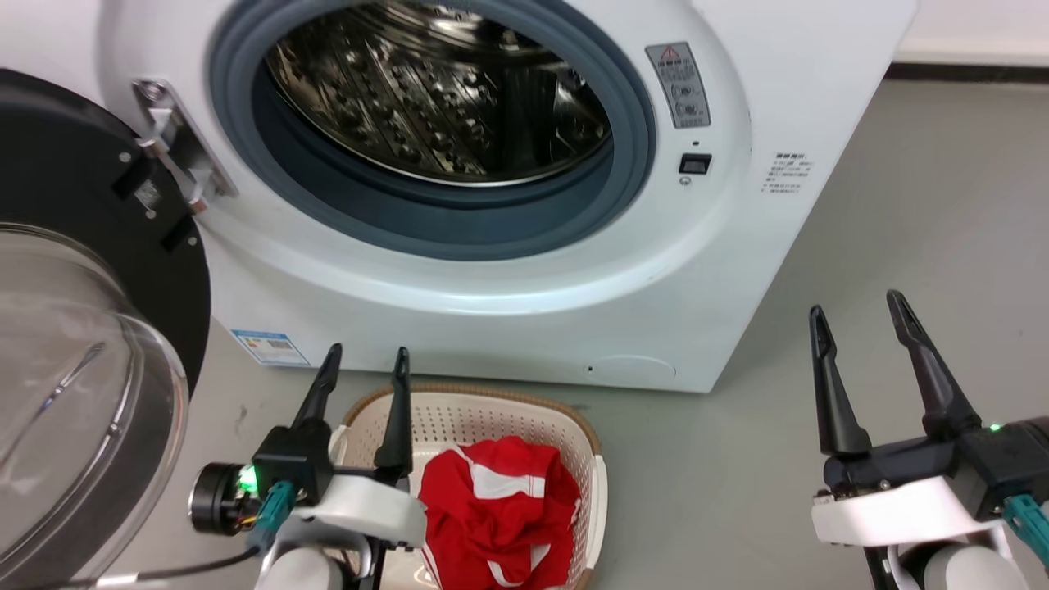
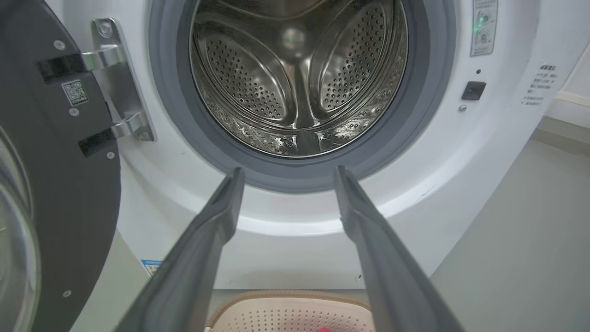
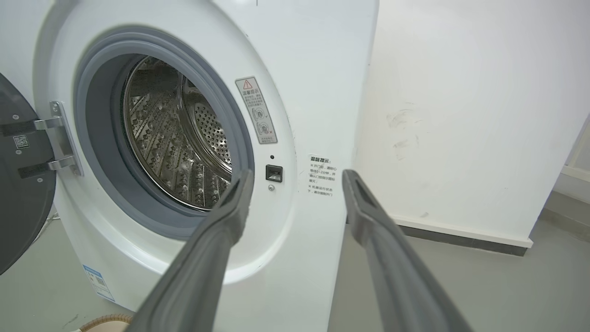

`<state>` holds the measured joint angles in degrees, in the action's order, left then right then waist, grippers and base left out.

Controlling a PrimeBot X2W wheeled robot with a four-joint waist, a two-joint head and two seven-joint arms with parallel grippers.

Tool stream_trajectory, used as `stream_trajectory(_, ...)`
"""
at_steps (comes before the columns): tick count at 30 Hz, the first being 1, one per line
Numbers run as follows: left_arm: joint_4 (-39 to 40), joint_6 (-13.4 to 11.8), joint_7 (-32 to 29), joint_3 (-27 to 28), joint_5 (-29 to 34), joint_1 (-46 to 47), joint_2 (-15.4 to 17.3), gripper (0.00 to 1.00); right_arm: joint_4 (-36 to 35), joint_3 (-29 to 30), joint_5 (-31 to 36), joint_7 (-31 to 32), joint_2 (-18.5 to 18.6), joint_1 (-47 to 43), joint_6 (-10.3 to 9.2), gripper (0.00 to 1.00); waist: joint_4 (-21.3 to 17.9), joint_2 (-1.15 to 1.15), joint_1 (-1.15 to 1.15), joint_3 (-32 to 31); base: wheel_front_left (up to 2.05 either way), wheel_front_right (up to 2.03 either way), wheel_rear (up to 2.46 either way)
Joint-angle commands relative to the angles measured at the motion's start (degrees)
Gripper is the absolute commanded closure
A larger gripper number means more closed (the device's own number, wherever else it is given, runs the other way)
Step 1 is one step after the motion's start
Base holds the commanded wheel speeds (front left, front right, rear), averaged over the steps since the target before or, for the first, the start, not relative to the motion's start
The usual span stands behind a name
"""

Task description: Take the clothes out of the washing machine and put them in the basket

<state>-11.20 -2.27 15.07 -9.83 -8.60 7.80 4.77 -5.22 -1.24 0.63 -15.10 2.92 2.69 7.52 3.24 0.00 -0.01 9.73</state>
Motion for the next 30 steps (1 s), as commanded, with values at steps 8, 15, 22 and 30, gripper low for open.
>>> stream_trajectory(8,7.02,-0.86,0.14,3.49,2.39,-5.84,-1.28,0.00,0.14,0.69,-0.81,-0.09,-0.08,-3.16,-0.06,0.00,0.31,0.00,0.01,-3.91,0.00,0.00,0.00)
stream_trajectory(15,8.98,-1.35,0.14,5.52,3.52,-10.07,-1.76,0.00,0.51,1.03,-1.53,-0.09,-0.08,-5.73,-0.05,0.00,-0.21,0.00,0.01,-6.74,0.00,0.00,0.00)
stream_trajectory(22,9.48,-1.75,0.14,6.35,4.05,-12.82,-1.90,0.00,0.89,1.34,-2.15,-0.09,-0.08,-7.82,-0.05,0.00,-0.64,0.00,0.01,-8.53,0.00,0.00,0.00)
stream_trajectory(30,8.76,-1.59,0.15,6.59,4.21,-13.33,-1.93,0.00,1.13,1.00,-2.89,-0.09,-0.08,-8.99,-0.05,0.00,-1.00,0.00,0.01,-9.42,0.00,0.00,0.00)
